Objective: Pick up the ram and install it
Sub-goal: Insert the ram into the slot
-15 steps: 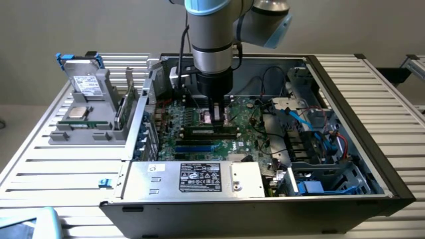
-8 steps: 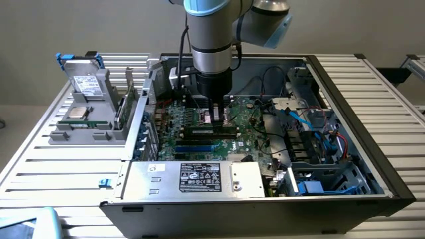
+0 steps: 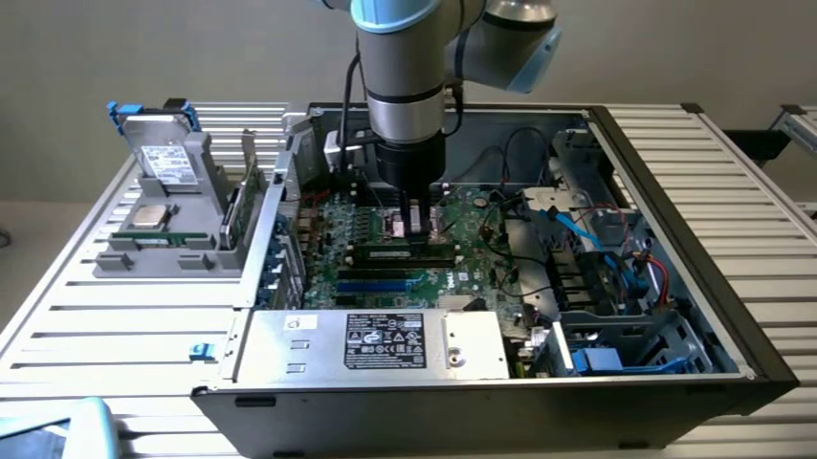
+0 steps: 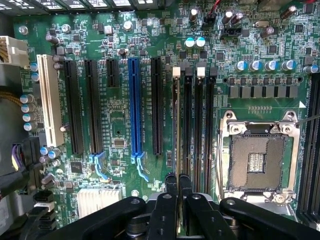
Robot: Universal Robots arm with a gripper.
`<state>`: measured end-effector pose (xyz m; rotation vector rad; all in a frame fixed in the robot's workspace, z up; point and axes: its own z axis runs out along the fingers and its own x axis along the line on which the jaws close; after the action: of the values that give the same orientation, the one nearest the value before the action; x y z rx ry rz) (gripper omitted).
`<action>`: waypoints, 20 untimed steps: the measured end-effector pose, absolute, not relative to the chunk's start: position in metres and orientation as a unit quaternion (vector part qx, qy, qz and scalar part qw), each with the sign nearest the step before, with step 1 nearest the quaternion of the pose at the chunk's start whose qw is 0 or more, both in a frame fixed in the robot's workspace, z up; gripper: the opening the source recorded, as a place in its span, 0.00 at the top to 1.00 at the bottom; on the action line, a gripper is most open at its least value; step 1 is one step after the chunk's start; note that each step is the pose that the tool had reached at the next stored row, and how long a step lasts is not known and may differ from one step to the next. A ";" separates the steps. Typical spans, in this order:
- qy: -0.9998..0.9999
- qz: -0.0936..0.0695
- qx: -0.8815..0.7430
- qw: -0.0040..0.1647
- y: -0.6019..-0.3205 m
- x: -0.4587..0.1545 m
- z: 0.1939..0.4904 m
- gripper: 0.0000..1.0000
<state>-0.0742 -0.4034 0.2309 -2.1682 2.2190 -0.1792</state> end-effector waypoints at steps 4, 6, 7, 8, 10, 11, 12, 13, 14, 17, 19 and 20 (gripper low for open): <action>0.714 -0.058 -0.698 0.017 -0.402 -0.074 0.230 0.86; 0.714 -0.058 -0.698 0.017 -0.402 -0.074 0.230 0.86; 0.714 -0.058 -0.698 0.017 -0.402 -0.075 0.230 0.86; 0.714 -0.058 -0.698 0.017 -0.402 -0.075 0.230 0.86; 0.714 -0.058 -0.698 0.018 -0.402 -0.075 0.229 0.86; 0.714 -0.058 -0.698 0.017 -0.402 -0.075 0.229 0.86; 0.714 -0.058 -0.698 0.017 -0.402 -0.075 0.228 0.86; 0.714 -0.058 -0.698 0.017 -0.402 -0.075 0.228 0.86; 0.714 -0.058 -0.698 0.017 -0.402 -0.075 0.228 0.86; 0.714 -0.058 -0.698 0.017 -0.402 -0.075 0.227 0.86; 0.714 -0.058 -0.698 0.017 -0.402 -0.075 0.227 0.86; 0.714 -0.058 -0.698 0.018 -0.402 -0.075 0.227 0.86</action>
<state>-0.0750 -0.4022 0.2272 -2.1674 2.2182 -0.1810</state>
